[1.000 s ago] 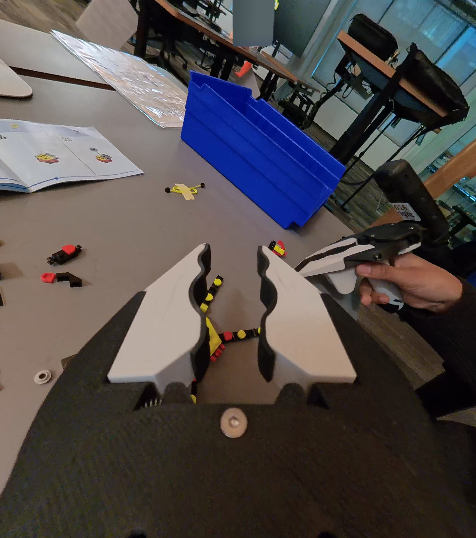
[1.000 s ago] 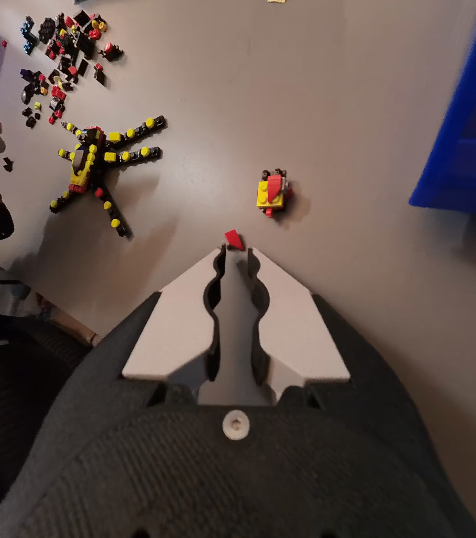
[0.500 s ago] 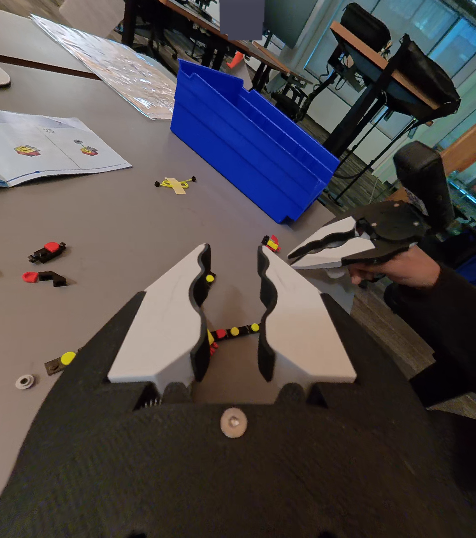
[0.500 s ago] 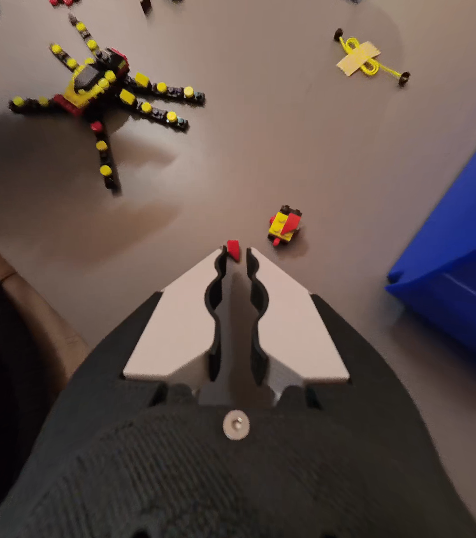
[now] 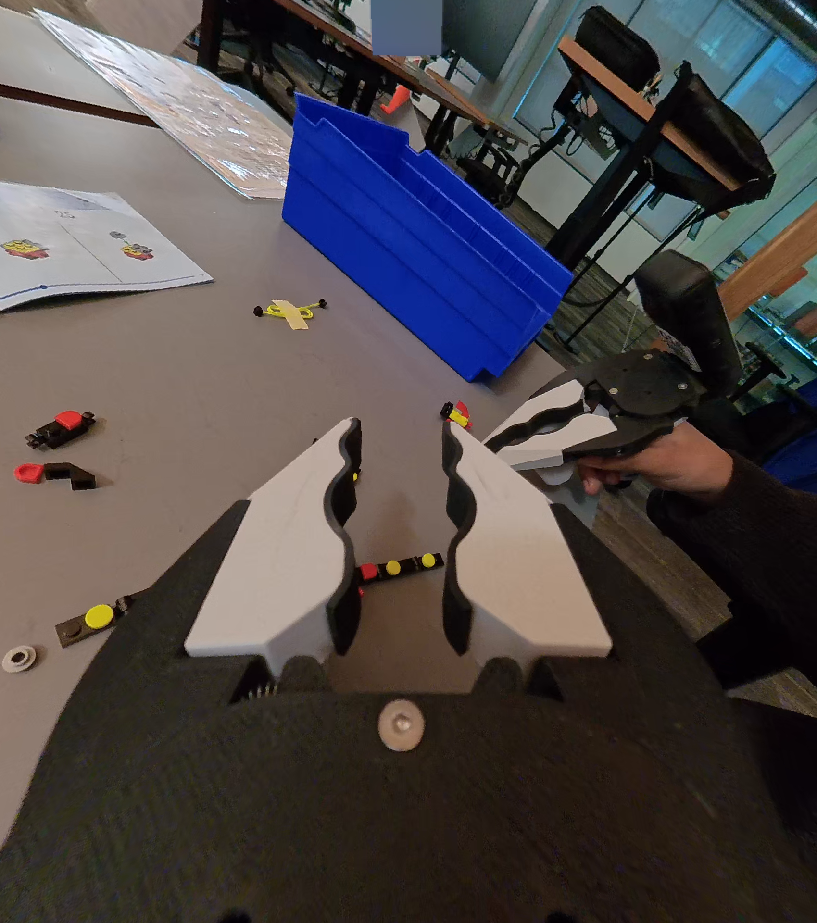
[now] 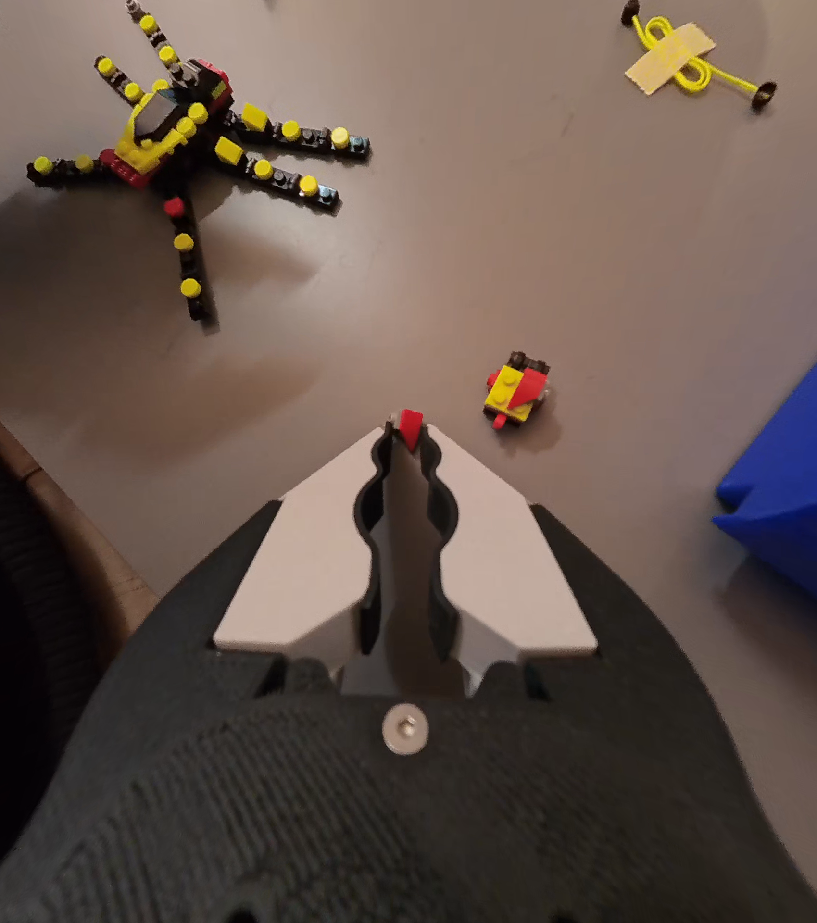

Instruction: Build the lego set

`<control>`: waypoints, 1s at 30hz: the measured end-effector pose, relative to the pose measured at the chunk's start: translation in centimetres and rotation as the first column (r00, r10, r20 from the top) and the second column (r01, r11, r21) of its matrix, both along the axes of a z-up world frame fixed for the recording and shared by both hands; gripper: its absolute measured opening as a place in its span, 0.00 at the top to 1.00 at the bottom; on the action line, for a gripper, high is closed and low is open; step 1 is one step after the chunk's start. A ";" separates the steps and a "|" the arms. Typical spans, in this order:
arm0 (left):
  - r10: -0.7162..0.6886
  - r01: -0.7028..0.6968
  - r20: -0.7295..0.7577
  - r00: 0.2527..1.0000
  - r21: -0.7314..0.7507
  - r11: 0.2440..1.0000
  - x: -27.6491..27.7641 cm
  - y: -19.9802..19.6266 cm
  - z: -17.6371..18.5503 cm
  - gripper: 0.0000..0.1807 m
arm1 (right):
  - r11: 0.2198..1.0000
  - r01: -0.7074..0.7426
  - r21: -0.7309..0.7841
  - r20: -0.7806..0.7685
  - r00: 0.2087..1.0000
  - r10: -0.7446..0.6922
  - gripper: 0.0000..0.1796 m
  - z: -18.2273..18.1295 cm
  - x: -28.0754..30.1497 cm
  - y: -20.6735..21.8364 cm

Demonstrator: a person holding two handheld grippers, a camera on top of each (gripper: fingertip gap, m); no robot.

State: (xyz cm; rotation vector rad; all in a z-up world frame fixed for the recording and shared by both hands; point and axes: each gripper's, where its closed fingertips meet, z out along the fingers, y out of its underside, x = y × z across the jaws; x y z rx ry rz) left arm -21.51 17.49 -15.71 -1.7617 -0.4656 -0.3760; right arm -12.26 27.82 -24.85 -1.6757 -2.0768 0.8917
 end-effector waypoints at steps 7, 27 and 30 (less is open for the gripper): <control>-0.002 0.002 0.002 1.000 -0.002 1.000 -0.1 0.0 -0.1 0.83 | 0.987 -0.066 0.148 -0.201 0.975 0.095 0.95 3.2 -1.0 -0.6; -0.250 0.237 -0.034 0.968 -0.216 0.947 5.7 6.0 -2.2 0.87 | 0.929 0.101 0.356 -0.234 0.972 -0.016 0.95 4.5 1.0 3.1; -0.336 0.301 -0.044 0.941 -0.341 0.890 6.3 9.3 -3.5 0.87 | 0.948 0.093 0.305 -0.264 0.964 -0.010 0.96 4.9 1.3 2.7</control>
